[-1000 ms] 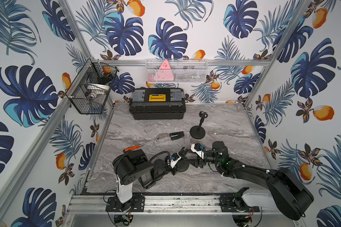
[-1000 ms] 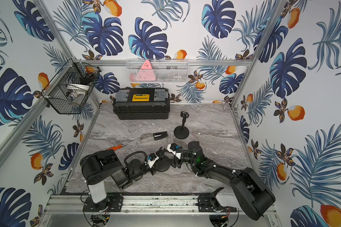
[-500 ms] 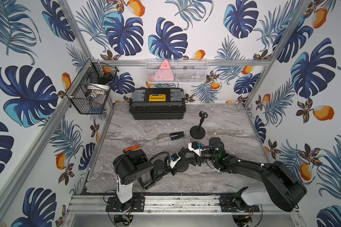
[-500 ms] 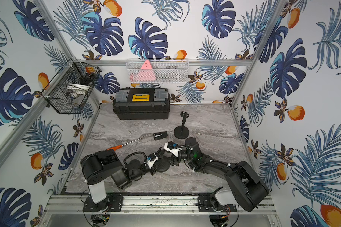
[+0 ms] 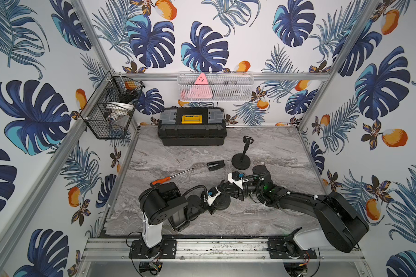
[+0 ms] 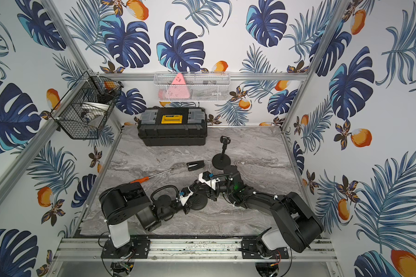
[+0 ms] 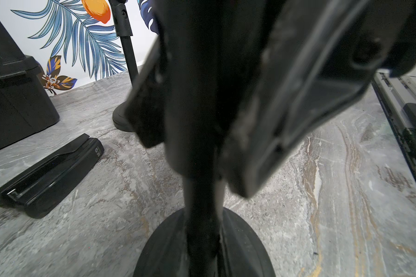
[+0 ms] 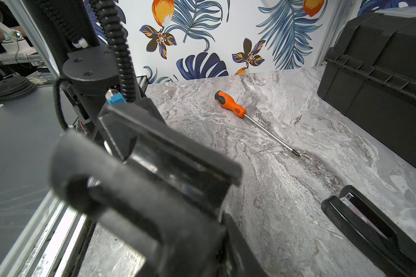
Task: Assemble a microphone stand
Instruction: Screw the microphone stand pole into the microphone stand base.
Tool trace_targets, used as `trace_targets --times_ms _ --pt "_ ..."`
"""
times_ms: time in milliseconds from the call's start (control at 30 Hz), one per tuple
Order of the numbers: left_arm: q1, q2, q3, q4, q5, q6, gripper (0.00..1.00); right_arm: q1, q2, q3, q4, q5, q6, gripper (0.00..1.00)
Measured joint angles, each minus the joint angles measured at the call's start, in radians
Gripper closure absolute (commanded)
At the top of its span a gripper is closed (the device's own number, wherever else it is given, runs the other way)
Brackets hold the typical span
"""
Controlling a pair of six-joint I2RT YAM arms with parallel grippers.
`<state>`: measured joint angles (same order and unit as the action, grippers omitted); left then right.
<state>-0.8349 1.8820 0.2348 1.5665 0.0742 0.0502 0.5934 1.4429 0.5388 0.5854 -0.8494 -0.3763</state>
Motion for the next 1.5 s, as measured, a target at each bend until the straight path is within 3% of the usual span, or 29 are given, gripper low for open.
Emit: trace_targets --times_ms 167,367,767,900,1067,1500 --pt "0.0 0.006 0.0 0.009 -0.003 -0.017 0.86 -0.004 0.002 0.0 0.01 0.005 -0.026 1.0" --pt "0.0 0.002 -0.003 0.008 -0.005 -0.014 0.79 0.027 -0.008 -0.032 0.062 0.054 -0.009 1.0" --pt "-0.002 -0.026 -0.018 -0.036 -0.015 0.003 0.74 0.154 -0.031 -0.19 0.346 0.351 0.101 1.0" --pt "-0.002 -0.041 -0.019 -0.053 -0.015 0.003 0.74 0.205 -0.027 -0.243 0.456 0.478 0.158 1.0" --pt "-0.002 -0.05 -0.02 -0.06 -0.021 0.003 0.74 0.295 -0.024 -0.237 0.455 0.674 0.221 1.0" --pt "0.002 -0.069 -0.026 -0.071 -0.056 -0.028 0.8 0.55 0.113 -0.188 0.567 1.279 0.36 1.0"
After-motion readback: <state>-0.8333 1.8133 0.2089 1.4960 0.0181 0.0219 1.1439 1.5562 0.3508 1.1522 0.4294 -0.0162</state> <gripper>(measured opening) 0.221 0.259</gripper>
